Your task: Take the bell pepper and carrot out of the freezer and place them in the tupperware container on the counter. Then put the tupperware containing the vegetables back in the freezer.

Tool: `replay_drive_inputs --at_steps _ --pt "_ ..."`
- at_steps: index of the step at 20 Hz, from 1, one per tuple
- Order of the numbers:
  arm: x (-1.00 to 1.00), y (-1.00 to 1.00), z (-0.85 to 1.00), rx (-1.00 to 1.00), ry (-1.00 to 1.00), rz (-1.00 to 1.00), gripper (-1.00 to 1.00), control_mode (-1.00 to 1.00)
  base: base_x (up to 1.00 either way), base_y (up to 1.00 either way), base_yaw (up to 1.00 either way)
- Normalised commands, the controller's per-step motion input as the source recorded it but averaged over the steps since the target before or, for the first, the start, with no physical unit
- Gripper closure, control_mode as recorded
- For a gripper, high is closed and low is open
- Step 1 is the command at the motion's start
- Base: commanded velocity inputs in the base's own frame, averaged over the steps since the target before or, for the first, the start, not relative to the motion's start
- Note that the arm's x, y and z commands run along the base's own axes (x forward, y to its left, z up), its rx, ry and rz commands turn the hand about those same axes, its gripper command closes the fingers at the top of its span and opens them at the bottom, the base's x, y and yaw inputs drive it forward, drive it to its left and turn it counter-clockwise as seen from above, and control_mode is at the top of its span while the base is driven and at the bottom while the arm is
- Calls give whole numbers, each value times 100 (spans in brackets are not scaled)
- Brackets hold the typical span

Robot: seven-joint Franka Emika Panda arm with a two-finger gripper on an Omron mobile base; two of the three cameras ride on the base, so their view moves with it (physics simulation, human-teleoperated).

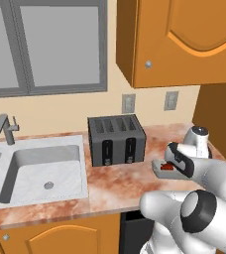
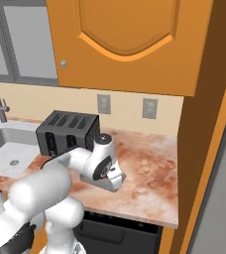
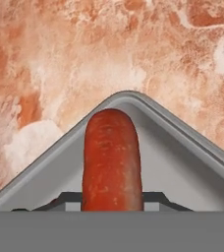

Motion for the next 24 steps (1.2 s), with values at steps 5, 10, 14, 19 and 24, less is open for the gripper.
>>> replay_drive_inputs --at_steps 5,10,14,19,24 --pt "6 8 -30 3 9 -11 100 -100 0 0 0" --pt "0 42 -28 0 9 -7 -100 -100 0 0 0" --pt "-15 23 -6 0 1 -2 -100 -100 0 0 0" --pt "-18 8 0 0 0 -3 -100 -100 0 0 0" --pt "-28 -4 27 0 -3 -2 -100 -100 0 0 0"
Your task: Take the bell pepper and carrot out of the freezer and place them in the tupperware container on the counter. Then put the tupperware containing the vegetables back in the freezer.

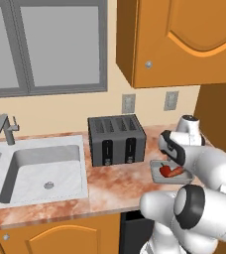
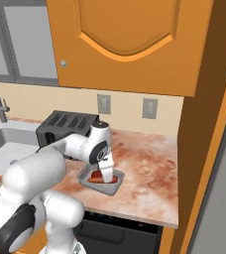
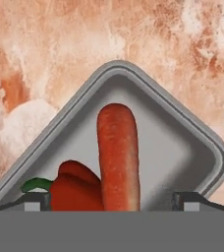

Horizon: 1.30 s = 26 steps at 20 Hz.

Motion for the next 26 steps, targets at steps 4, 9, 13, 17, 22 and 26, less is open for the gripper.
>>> replay_drive_inputs --at_steps 4,9,13,17,22,26 --pt "-34 -40 64 3 -5 0 -100 -100 0 0 0" --pt "-12 -68 21 1 0 3 -100 -100 0 0 0" --pt "0 -72 -7 0 1 18 -100 -100 0 0 0" --pt "0 -32 -34 0 1 30 -100 -100 0 0 0" --pt "0 0 -43 0 0 38 -100 -100 0 0 0" --pt "0 0 -30 2 0 40 -100 -100 0 0 0"
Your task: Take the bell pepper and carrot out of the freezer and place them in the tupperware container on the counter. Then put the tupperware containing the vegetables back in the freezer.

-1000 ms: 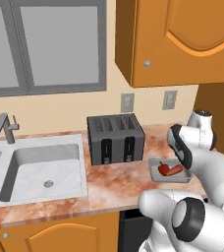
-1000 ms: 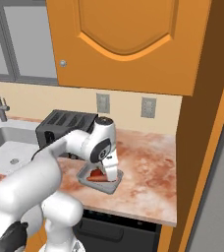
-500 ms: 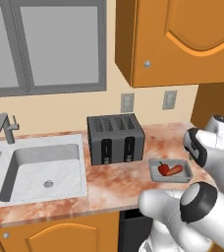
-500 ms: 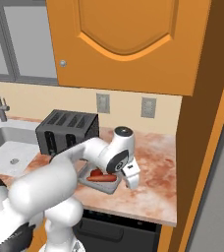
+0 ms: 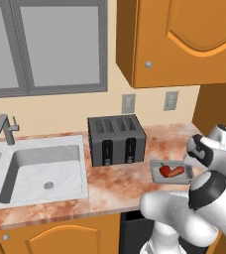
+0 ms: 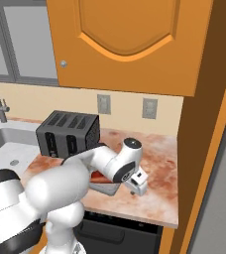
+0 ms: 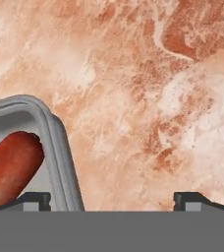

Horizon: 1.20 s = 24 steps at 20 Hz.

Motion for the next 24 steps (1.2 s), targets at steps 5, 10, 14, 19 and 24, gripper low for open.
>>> replay_drive_inputs --at_steps 5,10,14,19,24 --pt "0 2 -7 2 0 34 -100 -100 0 0 0" --pt "3 10 -5 0 0 25 -100 -100 0 0 0" --pt "0 28 -6 0 0 20 -100 -100 0 0 0" --pt "0 24 0 1 0 14 -100 -100 0 0 0" --pt "0 8 0 3 0 9 -100 -100 0 0 0"
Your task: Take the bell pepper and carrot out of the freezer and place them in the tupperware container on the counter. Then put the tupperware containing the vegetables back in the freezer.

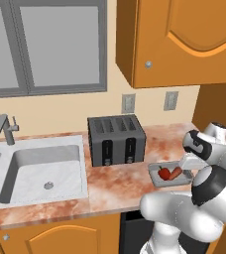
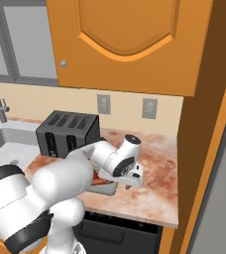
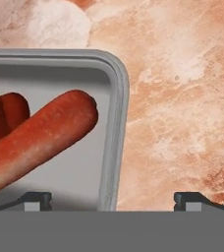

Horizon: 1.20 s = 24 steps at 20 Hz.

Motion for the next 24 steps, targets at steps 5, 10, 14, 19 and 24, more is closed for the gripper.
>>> replay_drive_inputs --at_steps 5,10,14,19,24 --pt "9 0 -2 4 1 4 -100 -100 0 0 0" --pt "31 -1 -19 5 4 2 -100 -100 0 0 0" --pt "13 -10 -42 6 5 2 -100 -100 0 0 0" --pt "0 -6 -39 4 1 2 -100 -100 0 0 0" --pt "0 0 -29 1 2 0 100 -100 0 0 0"
